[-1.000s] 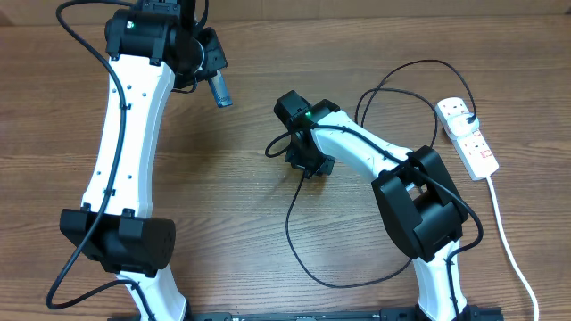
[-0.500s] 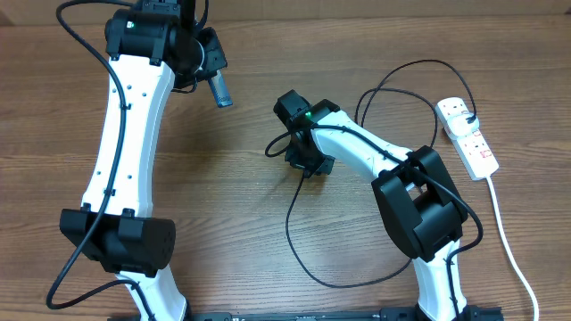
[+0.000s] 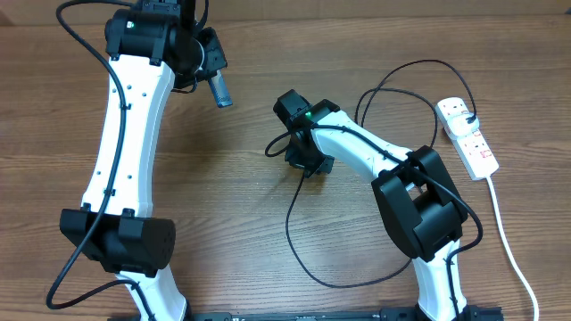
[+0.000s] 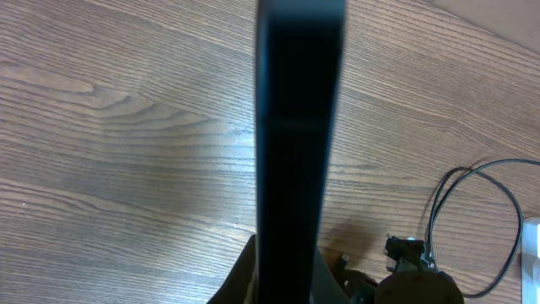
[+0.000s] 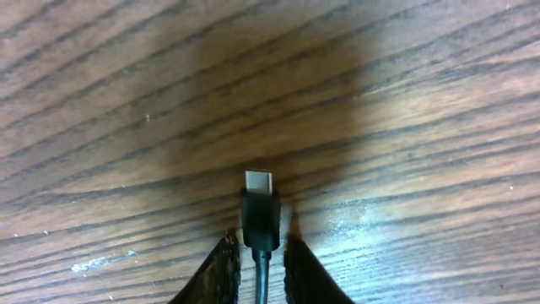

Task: Plug charger to phone and switch on socket
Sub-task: 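Close the right gripper on the USB-C connector and lift it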

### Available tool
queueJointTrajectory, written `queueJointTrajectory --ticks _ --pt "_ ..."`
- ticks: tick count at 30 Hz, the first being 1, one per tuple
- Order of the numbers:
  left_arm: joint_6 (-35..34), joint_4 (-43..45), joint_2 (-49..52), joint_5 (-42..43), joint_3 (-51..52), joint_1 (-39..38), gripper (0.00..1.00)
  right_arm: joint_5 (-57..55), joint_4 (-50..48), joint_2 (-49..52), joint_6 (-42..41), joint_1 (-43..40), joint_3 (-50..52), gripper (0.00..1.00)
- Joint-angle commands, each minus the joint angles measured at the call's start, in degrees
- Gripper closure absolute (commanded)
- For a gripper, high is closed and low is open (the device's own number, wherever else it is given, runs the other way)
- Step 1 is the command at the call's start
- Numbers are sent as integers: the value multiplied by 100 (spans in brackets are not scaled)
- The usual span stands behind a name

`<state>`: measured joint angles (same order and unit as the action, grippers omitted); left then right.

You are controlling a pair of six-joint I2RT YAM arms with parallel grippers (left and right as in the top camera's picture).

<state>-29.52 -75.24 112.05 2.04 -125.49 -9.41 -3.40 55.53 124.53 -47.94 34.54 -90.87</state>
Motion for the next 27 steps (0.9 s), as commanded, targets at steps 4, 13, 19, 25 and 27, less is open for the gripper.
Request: queueJointTrajectory --ticks 4,13,19,25,27 --pt "125 37 15 -72 -24 -26 96 -170 -39 380 20 -61 92 84" --pt "125 31 15 -72 -24 -26 96 -168 9 380 17 -61 92 85" --pt "125 28 15 -72 -24 -26 96 -149 94 380 17 -61 92 82" --pt "122 31 15 -72 -24 -26 96 -142 164 380 15 -61 92 85" --pt "125 31 15 -72 -24 -26 96 -138 162 380 -4 -61 92 85"
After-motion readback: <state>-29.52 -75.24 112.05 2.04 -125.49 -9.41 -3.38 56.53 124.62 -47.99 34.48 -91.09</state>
